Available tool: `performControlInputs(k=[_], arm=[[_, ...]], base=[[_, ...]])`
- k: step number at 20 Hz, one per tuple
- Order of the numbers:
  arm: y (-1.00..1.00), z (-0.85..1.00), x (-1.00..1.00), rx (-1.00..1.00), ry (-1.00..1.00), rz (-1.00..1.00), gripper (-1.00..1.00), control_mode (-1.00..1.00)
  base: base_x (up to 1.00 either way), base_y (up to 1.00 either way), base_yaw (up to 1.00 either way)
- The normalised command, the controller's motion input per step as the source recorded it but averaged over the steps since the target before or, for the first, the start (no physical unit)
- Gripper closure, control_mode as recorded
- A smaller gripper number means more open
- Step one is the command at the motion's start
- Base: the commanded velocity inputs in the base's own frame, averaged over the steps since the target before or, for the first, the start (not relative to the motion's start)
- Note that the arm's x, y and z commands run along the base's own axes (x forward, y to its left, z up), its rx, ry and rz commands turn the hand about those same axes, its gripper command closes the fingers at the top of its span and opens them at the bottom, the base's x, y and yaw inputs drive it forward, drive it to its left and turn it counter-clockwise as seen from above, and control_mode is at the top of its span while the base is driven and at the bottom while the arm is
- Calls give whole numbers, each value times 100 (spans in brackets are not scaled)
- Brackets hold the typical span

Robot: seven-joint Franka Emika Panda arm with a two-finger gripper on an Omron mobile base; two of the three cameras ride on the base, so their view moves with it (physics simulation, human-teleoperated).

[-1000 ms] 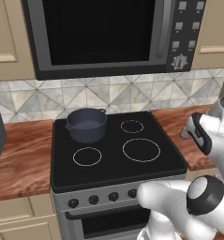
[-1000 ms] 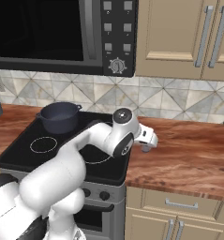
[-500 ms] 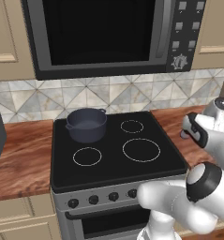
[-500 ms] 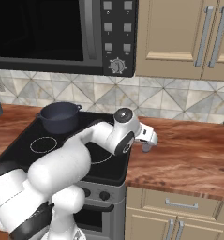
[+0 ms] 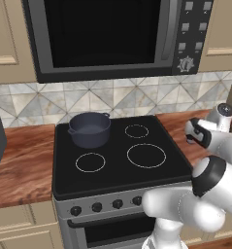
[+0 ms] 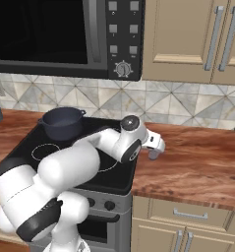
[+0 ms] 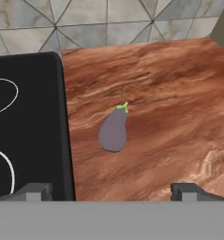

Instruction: Turn on the burner for the pot on the stove. Wait thirty seconds for the pot to heat up. Then add the eggplant to the pot.

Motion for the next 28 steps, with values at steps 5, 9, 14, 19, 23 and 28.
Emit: performControlInputs(k=[5,9,14,19,23,28], arm=[[0,-19,20,0,-3,0,-100,-100],[0,-22,16,0,0,0,-100,-100],[-1,-30,1,0,0,0,-100,-100],[0,-26,2,0,0,0,-100,-100],[0,-22,11,0,0,0,-100,-100],[0,-17,9,0,0,0,-100,-100]], base=[[0,0,0],[0,0,0],[0,0,0],[0,0,0],[0,0,0],[0,0,0]])
